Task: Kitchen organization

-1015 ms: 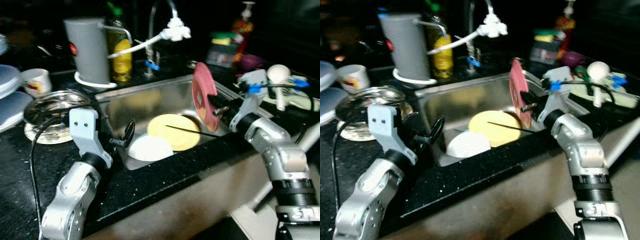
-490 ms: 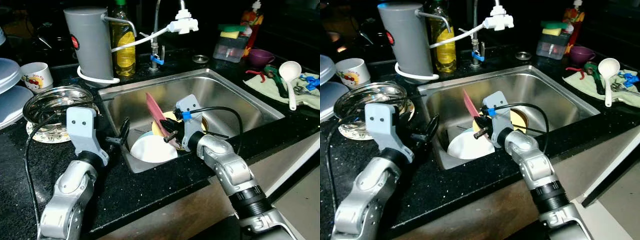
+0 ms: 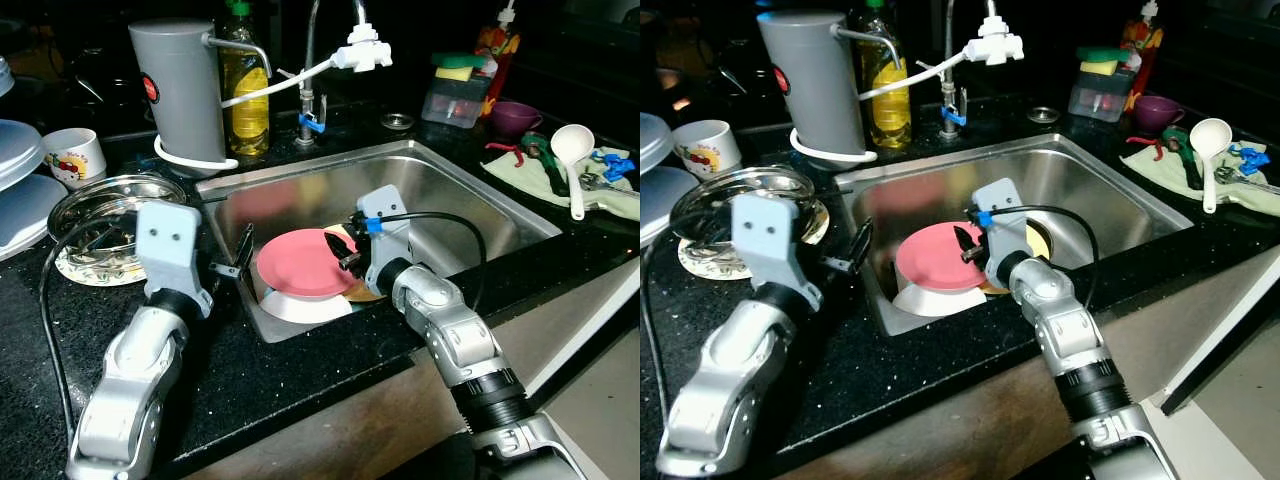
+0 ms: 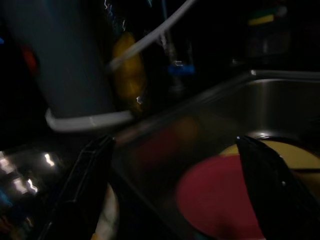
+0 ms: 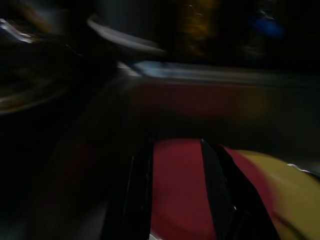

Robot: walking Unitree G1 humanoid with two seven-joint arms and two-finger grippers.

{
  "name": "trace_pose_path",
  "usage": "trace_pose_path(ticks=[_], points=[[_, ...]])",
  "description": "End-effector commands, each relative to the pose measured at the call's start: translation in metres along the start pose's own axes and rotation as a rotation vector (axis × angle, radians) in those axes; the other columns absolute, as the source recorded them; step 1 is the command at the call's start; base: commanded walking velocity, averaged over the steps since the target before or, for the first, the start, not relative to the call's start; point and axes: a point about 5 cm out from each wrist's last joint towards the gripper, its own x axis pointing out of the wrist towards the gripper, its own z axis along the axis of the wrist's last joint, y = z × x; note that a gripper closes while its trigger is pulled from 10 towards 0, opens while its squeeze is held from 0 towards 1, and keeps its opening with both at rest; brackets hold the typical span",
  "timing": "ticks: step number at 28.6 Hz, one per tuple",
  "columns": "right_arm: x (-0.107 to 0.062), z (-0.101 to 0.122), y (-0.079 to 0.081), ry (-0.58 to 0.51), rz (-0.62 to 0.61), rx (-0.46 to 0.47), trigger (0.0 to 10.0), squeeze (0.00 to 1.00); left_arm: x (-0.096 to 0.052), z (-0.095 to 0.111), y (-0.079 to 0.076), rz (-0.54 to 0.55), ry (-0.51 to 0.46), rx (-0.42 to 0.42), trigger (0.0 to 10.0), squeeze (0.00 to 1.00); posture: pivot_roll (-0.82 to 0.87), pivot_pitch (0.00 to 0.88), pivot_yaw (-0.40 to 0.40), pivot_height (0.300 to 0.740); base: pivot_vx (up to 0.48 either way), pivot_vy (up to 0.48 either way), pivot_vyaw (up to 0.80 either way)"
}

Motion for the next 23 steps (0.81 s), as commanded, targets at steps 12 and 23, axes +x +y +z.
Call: trace_pose_path(ticks=[12,23], points=[[-0.047,-0.010,0.039,-0.163,0.349,0.122,10.0,0.00,0.030,-0.002,0.018,-0.029,-0.037,0.358,10.0,0.00,0.01,0.000,-0.034,0.740,0.000,0.000,0.00],[-0.062,-0.015,0.056,-0.163,0.440,0.166,10.0,0.00,0.044,-0.016,0.032,-0.064,0.010,0.407,10.0,0.00,-0.01,0.000,-0.034,0.740,0.000,0.000,0.00]])
